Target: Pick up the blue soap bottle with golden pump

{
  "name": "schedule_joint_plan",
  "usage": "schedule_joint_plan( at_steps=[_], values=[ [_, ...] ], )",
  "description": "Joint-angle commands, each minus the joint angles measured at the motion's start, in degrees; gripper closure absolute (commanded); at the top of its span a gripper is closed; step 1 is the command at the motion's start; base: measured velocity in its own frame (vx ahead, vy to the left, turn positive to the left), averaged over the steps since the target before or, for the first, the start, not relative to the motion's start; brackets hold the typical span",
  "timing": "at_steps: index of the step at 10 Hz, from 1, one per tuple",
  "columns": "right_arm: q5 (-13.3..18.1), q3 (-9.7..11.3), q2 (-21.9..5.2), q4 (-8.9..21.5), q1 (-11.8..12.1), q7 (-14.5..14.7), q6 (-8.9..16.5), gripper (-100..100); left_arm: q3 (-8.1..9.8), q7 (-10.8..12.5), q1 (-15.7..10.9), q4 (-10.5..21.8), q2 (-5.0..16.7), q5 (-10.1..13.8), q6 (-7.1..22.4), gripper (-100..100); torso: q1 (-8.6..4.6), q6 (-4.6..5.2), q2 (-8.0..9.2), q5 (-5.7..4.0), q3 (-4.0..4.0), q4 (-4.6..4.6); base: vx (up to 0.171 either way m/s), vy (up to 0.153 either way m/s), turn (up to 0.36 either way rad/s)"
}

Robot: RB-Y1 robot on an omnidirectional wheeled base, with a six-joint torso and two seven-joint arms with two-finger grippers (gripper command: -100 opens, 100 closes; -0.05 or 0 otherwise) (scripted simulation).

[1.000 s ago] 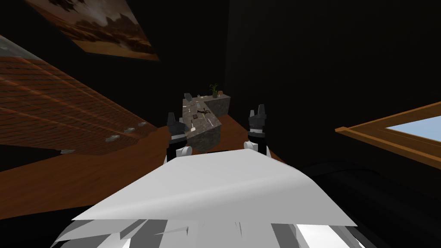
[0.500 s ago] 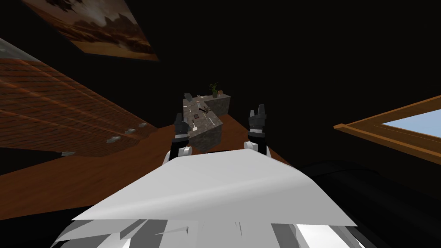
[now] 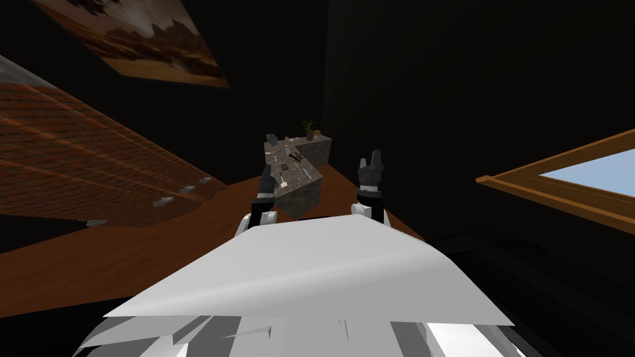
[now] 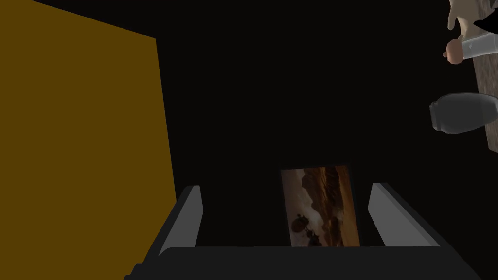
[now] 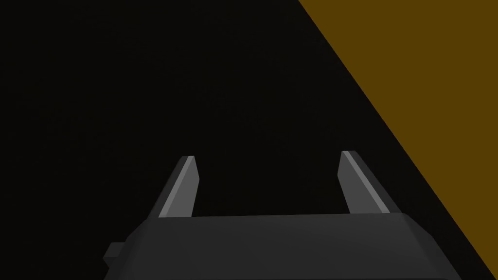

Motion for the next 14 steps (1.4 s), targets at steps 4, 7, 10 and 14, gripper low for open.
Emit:
schedule_joint_plan(
  at_steps=[4,7,10,14],
  values=[
    [0.0,0.0,0.0,0.0,0.0,0.0,0.0,0,-1.92,3.0,-1.6,2.5,1.3,-7.3,2.3,-100,-0.05,0.0,-0.05,0.0,-0.03,-0.01,-0.016,0.072,-0.022],
    [0.0,0.0,0.0,0.0,0.0,0.0,0.0,0,-2.63,4.4,-2.3,3.7,1.9,-11.8,3.2,-100,0.01,0.0,-0.03,0.0,-0.02,-0.01,-0.017,0.075,-0.02],
    [0.0,0.0,0.0,0.0,0.0,0.0,0.0,0,-4.15,7.7,-3.8,6.4,3.0,-17.1,5.1,-100,-0.02,-0.01,-0.05,0.0,-0.03,-0.01,-0.019,0.08,-0.026],
    [0.0,0.0,0.0,0.0,0.0,0.0,0.0,0,-4.98,9.4,-4.6,7.8,3.4,-22.6,6.1,-100,0.0,-0.01,-0.06,0.01,-0.03,-0.01,-0.015,0.072,-0.019]
  ],
)
